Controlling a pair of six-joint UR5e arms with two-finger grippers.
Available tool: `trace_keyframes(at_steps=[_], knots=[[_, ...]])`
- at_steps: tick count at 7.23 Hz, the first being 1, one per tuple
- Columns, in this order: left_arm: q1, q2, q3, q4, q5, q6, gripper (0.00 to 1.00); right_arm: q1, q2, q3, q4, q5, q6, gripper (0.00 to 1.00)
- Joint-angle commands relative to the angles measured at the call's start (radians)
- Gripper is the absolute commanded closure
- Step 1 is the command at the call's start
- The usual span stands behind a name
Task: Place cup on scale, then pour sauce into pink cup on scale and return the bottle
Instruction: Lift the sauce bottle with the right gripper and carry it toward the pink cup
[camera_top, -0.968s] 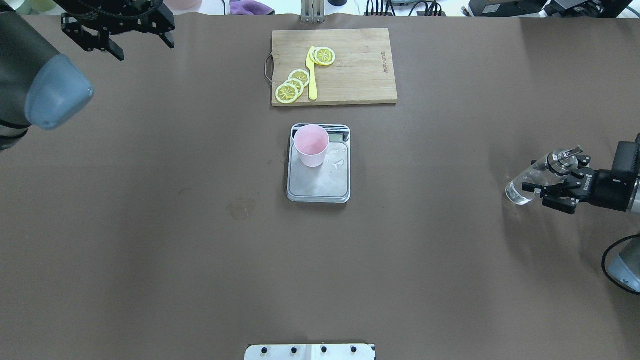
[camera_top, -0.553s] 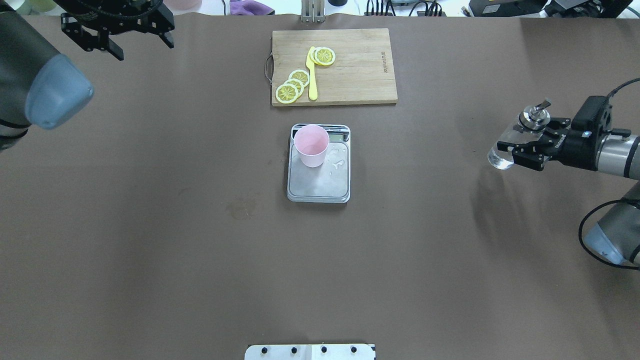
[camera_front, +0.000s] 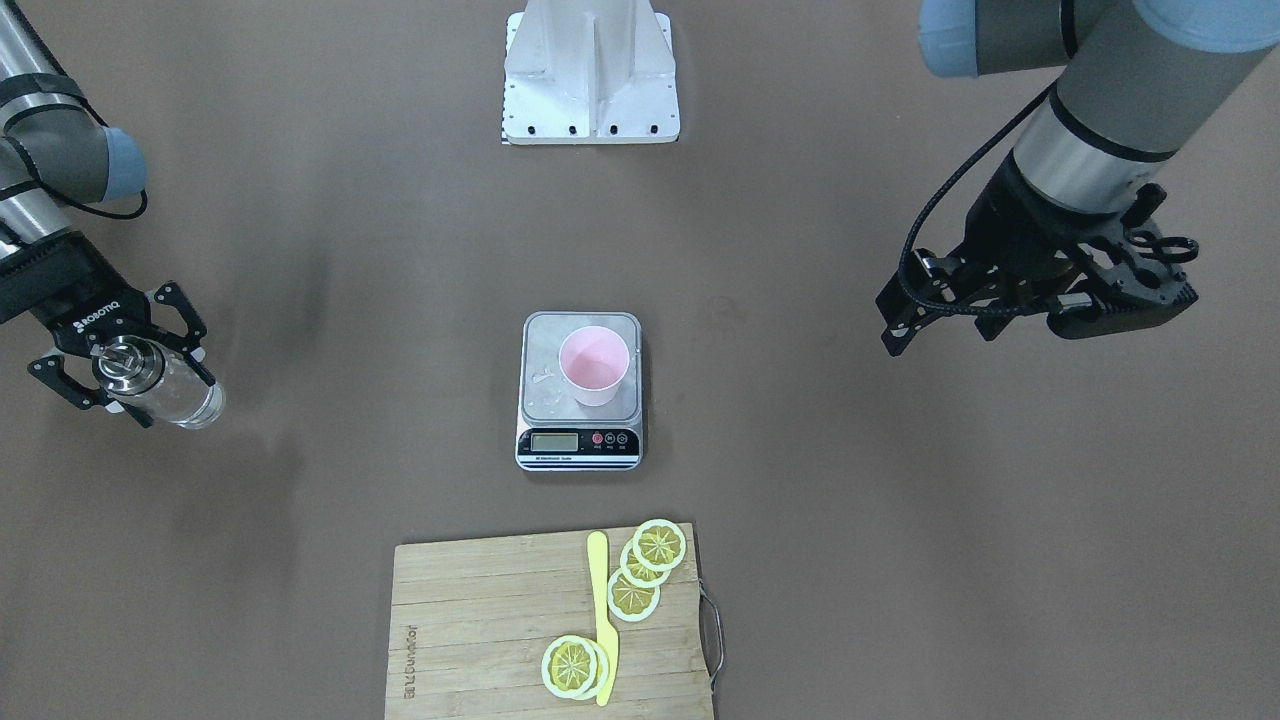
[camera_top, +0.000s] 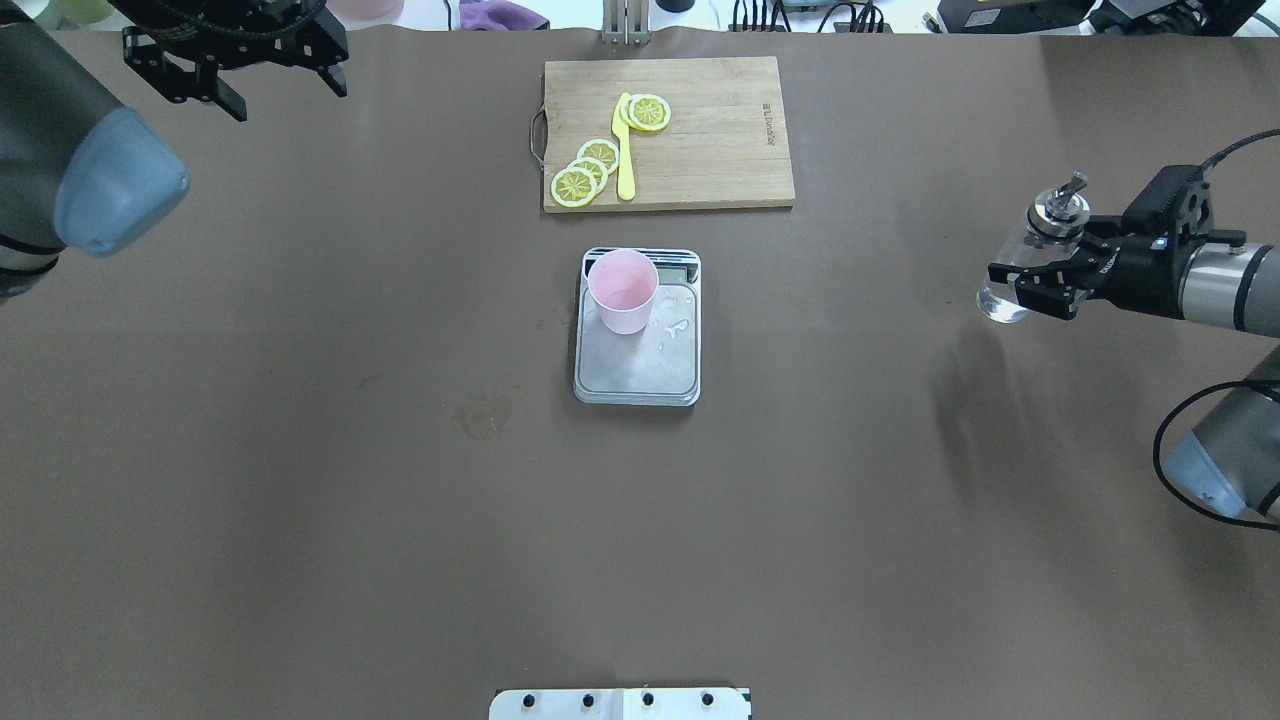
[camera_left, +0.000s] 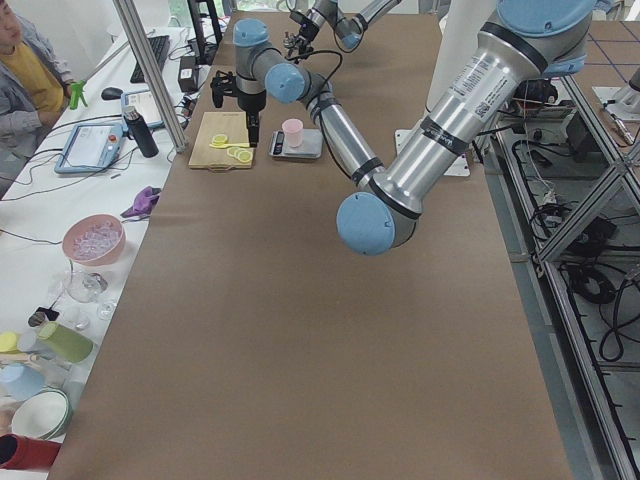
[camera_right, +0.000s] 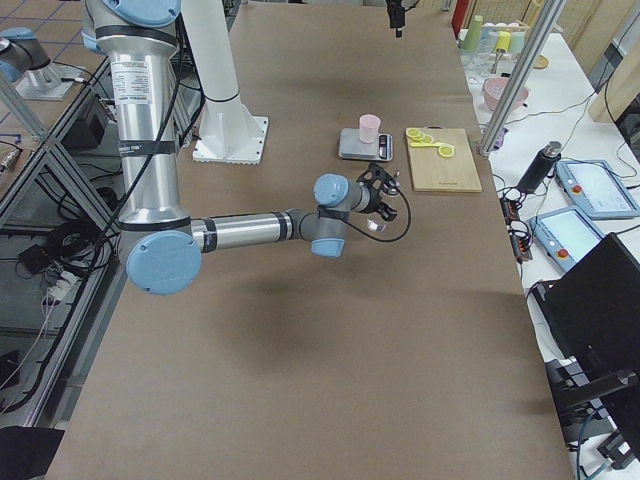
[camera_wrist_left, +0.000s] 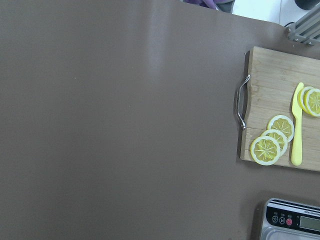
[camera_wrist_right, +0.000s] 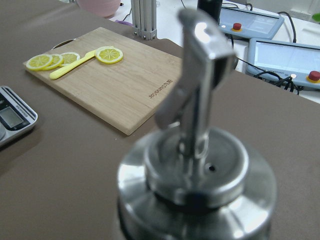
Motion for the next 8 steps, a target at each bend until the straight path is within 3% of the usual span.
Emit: trace_keyframes(at_steps=[1,2,4,7,8], knots=[[-0.002,0.002,0.004,-0.001,0.000,0.000,0.04,-0.152,-0.085,0.265,-0.297,-0.285,-0.053,1.00],[-0.002,0.004,0.007,-0.001,0.000,0.003,0.04,-0.224,-0.051,0.348,-0.467,-0.386,-0.046,1.00],[-0.009,0.010,0.010,0.001,0.002,0.043,0.04,-0.310,0.058,0.381,-0.685,-0.399,-0.049,1.00],[-0.040,0.027,0.015,0.001,0.000,0.104,0.04,-0.389,0.389,0.399,-1.355,-0.503,-0.072,1.00],[-0.041,0.040,0.015,0.001,0.000,0.115,0.04,-0.416,0.393,0.398,-1.378,-0.511,-0.084,1.00]])
